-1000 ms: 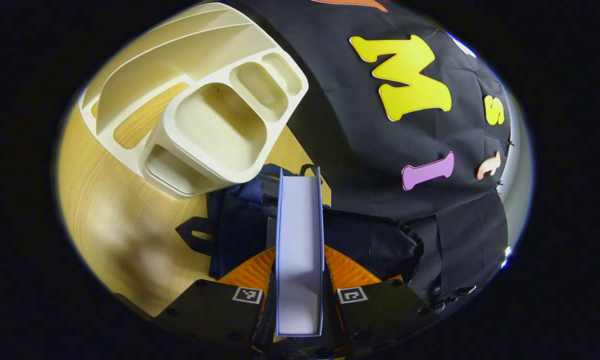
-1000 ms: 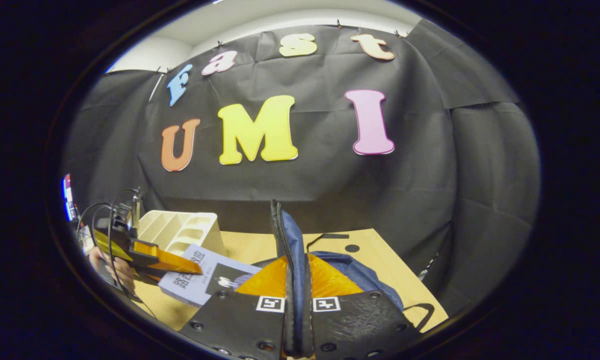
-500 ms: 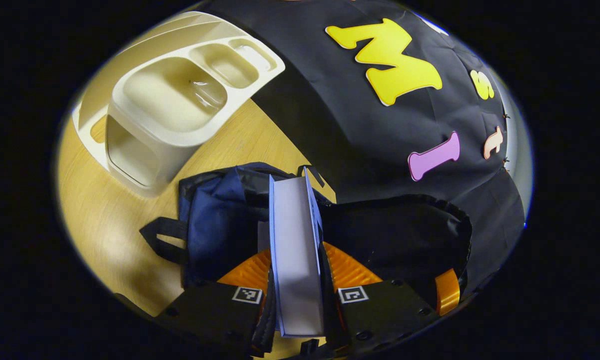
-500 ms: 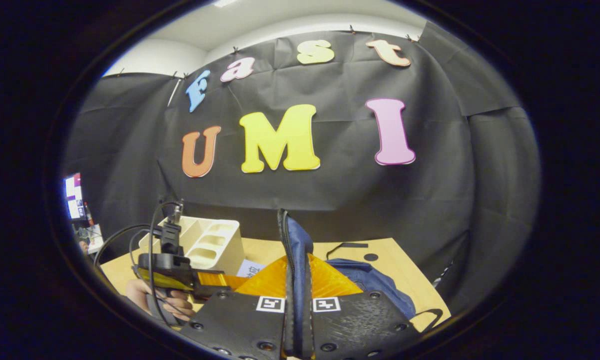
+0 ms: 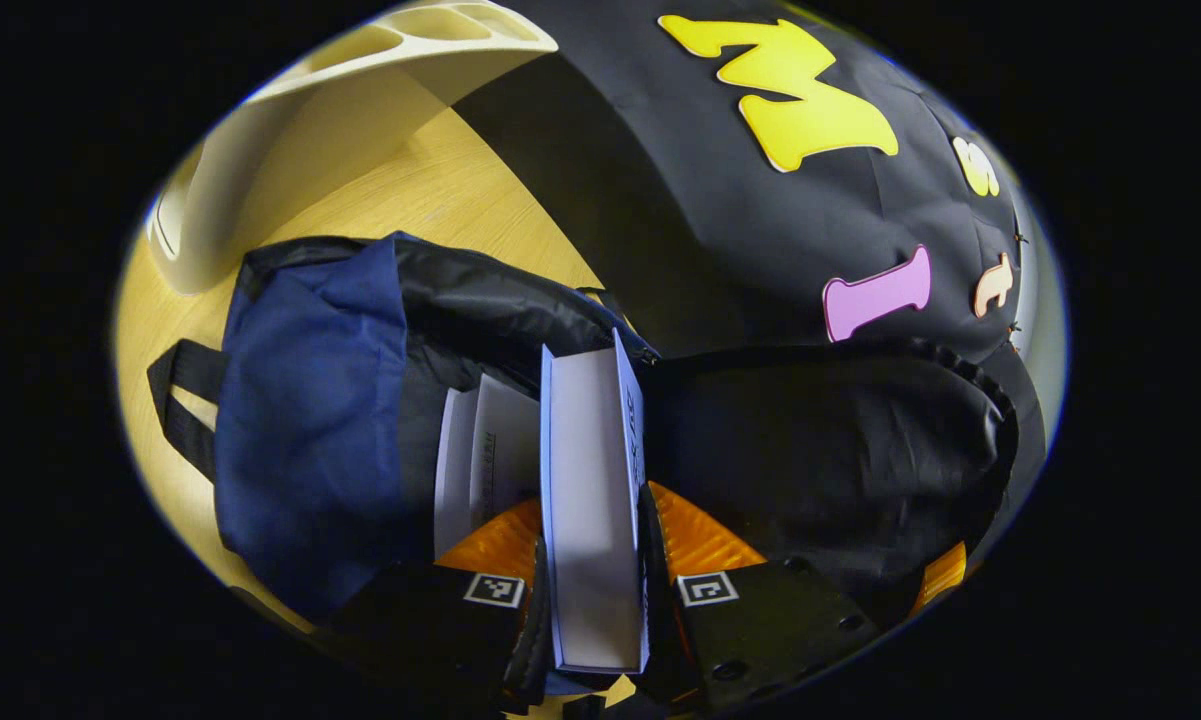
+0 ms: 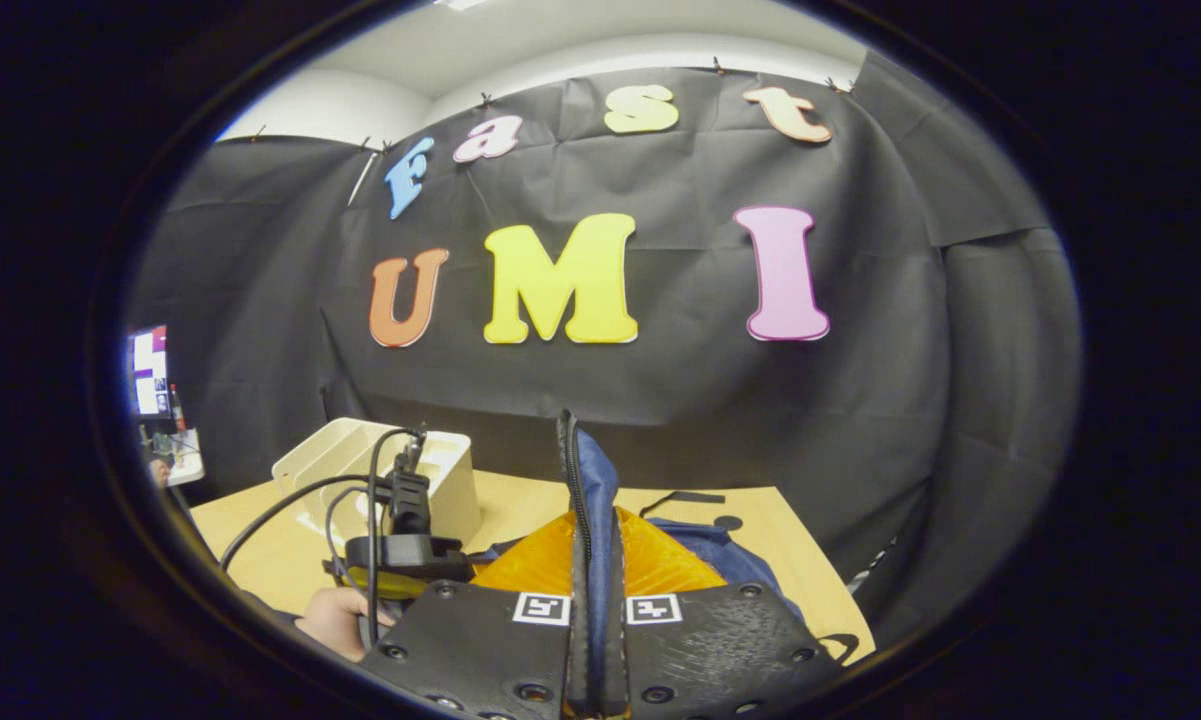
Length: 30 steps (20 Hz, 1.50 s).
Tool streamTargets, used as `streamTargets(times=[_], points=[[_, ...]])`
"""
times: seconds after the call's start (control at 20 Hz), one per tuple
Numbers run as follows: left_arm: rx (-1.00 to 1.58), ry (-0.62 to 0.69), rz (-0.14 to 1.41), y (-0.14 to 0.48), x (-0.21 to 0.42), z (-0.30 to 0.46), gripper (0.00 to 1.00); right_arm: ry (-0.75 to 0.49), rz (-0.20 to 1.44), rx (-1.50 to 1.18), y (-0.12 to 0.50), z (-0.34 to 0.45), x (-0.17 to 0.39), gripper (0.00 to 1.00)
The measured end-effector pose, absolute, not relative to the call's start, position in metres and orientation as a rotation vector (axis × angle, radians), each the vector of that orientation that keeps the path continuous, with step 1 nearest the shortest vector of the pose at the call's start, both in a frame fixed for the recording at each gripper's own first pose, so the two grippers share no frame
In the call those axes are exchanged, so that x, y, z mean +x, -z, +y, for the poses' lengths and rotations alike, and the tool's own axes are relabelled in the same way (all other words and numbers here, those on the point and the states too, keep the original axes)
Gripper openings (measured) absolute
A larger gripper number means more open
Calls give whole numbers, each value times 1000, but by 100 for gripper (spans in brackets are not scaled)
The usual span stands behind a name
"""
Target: Open the schoolbag, grab two books from the bookshelf and put them into the schoolbag.
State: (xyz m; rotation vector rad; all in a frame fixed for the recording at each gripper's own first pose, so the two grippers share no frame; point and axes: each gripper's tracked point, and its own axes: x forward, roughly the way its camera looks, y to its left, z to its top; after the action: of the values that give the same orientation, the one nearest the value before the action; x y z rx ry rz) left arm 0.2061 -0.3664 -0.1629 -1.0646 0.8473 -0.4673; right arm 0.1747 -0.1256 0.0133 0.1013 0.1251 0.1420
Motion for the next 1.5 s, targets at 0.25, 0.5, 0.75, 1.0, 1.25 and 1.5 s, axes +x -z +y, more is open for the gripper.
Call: streamTargets(times=[0.25,0.5,0.75,1.0,1.25,1.5], points=[[-1051,419,852,180,205,-369,45,-154,141,96,-6,-124,175,6],[-1043,451,908,186,203,-367,56,-131,166,92,2,-126,176,6],[-917,476,969,185,198,-362,63,-92,201,72,13,-131,169,6],[-792,499,977,183,191,-350,70,-64,225,58,22,-133,160,6],[-663,449,939,186,183,-321,75,-44,262,50,38,-133,152,6],[-569,421,843,197,168,-282,75,-11,268,16,50,-139,139,7]])
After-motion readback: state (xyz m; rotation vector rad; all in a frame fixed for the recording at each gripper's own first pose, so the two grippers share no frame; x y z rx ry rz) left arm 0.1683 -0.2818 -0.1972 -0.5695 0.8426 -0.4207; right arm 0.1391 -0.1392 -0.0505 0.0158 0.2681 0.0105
